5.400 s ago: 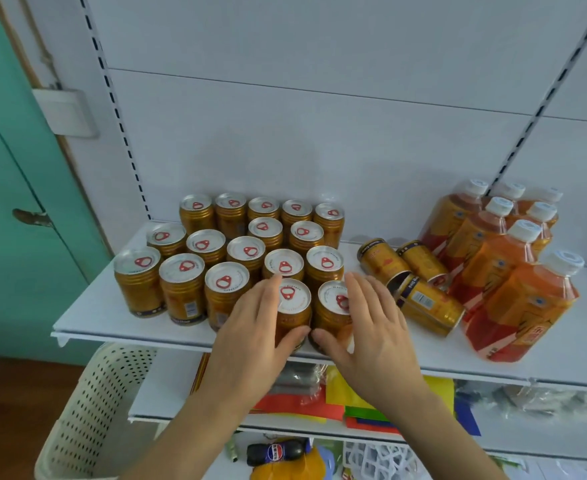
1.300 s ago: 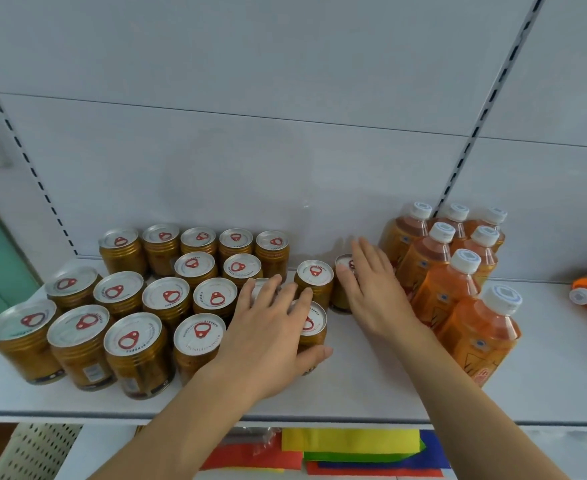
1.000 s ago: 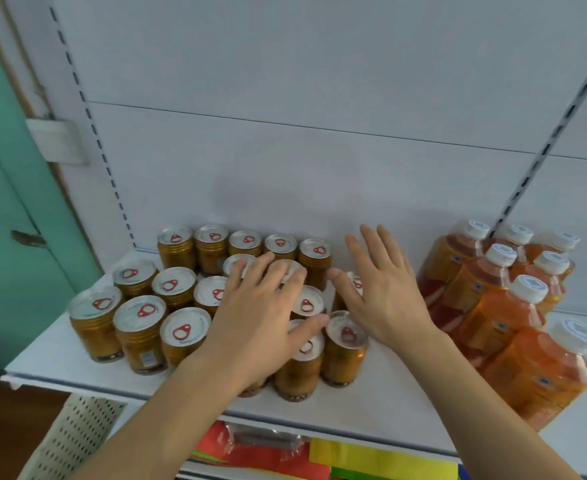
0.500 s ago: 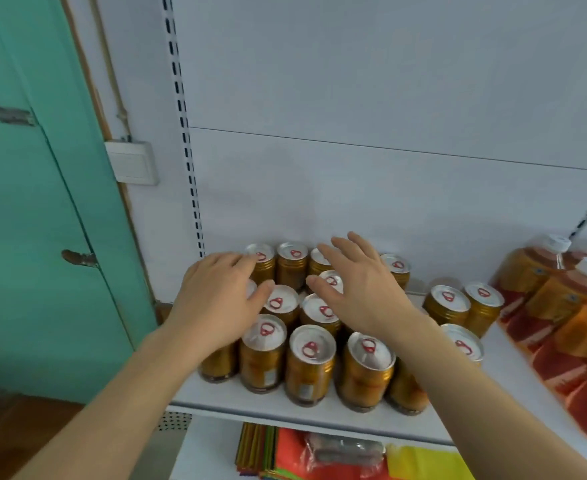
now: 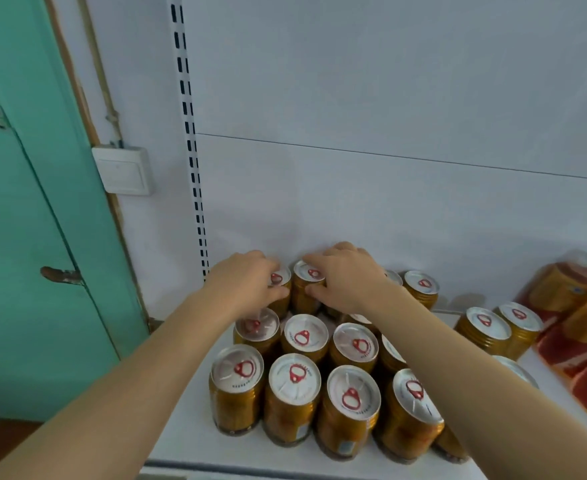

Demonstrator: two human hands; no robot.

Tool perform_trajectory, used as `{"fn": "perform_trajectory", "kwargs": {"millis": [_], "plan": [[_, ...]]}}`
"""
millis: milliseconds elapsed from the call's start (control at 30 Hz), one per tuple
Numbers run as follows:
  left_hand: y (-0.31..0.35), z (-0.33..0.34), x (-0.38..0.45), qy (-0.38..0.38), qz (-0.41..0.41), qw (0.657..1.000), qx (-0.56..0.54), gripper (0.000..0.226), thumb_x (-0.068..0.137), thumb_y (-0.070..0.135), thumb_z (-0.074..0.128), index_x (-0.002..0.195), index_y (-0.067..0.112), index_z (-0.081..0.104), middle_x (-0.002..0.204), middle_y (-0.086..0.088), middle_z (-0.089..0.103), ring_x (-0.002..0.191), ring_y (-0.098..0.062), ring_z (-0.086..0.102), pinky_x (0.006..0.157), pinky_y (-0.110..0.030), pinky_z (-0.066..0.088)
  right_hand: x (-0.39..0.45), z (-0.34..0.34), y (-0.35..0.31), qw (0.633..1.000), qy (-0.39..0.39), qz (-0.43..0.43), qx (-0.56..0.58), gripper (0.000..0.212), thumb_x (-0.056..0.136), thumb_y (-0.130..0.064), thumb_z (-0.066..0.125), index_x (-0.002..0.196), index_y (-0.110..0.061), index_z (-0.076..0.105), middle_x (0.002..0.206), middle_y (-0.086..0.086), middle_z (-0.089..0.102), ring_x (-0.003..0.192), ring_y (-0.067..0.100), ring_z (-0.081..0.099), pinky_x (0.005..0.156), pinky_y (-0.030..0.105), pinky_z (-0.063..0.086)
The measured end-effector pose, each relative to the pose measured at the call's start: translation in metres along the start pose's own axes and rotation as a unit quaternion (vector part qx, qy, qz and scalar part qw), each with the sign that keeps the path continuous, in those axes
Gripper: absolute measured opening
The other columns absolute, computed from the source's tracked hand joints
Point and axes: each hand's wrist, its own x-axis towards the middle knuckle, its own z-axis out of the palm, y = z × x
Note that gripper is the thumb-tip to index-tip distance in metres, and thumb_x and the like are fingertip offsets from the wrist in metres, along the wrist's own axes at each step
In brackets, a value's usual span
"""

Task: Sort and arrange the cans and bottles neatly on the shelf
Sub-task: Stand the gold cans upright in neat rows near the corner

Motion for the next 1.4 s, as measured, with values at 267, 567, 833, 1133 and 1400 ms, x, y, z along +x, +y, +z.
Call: {"fn": "perform_trajectory", "kwargs": {"millis": [267, 567, 833, 1133, 1400], "plan": [[-0.028, 0.019, 0.005, 0.054, 0.046, 0.997, 0.005, 0.036, 0.1, 0.054, 0.06, 0.124, 0.031, 0.072, 0.114, 0.011, 0.061, 0.092, -0.018, 0.065, 0.077, -0.036, 0.057, 0.021, 0.01, -0.003, 1.0, 0.015, -0.015, -0.019, 0.045, 0.094, -0.043, 0.065, 0.137, -0.032, 0.06, 0.13, -0.001, 0.068, 0.121, 0.027, 0.053, 0.102, 0.042, 0.049], [-0.088, 0.022, 0.003, 0.081, 0.074, 0.993, -0.037, 0.033, 0.1, 0.045, 0.063, 0.129, 0.03, 0.071, 0.125, 0.012, 0.06, 0.099, -0.013, 0.063, 0.077, -0.028, 0.056, 0.037, 0.011, -0.04, 1.0, 0.02, -0.019, 0.015, 0.054, 0.091, -0.062, 0.066, 0.138, -0.036, 0.063, 0.135, -0.002, 0.065, 0.123, 0.028, 0.053, 0.1, 0.044, 0.049], [-0.121, 0.03, 0.009, 0.1, 0.102, 0.987, -0.076, 0.032, 0.101, 0.038, 0.063, 0.13, 0.025, 0.069, 0.128, 0.011, 0.057, 0.1, -0.016, 0.064, 0.078, -0.029, 0.052, 0.044, 0.01, -0.068, 0.999, 0.01, 0.026, 0.037, 0.049, 0.093, -0.064, 0.065, 0.133, -0.036, 0.069, 0.127, 0.0, 0.063, 0.123, 0.028, 0.051, 0.1, 0.043, 0.048], [-0.138, 0.036, 0.013, 0.114, 0.117, 0.982, -0.099, 0.026, 0.099, 0.033, 0.068, 0.121, 0.02, 0.072, 0.125, 0.009, 0.058, 0.096, -0.02, 0.065, 0.078, -0.038, 0.056, 0.056, 0.008, -0.09, 0.999, 0.012, 0.043, 0.023, 0.042, 0.096, -0.06, 0.063, 0.128, -0.034, 0.071, 0.125, 0.003, 0.062, 0.122, 0.029, 0.049, 0.099, 0.043, 0.047], [-0.142, 0.037, 0.017, 0.098, 0.117, 0.981, -0.119, 0.029, 0.1, 0.034, 0.068, 0.124, 0.018, 0.07, 0.126, 0.008, 0.057, 0.101, -0.019, 0.063, 0.085, -0.035, 0.053, 0.06, 0.011, -0.088, 0.998, 0.005, 0.051, 0.029, 0.039, 0.092, -0.061, 0.064, 0.119, -0.035, 0.073, 0.123, 0.0, 0.062, 0.121, 0.028, 0.049, 0.098, 0.043, 0.047]]}}
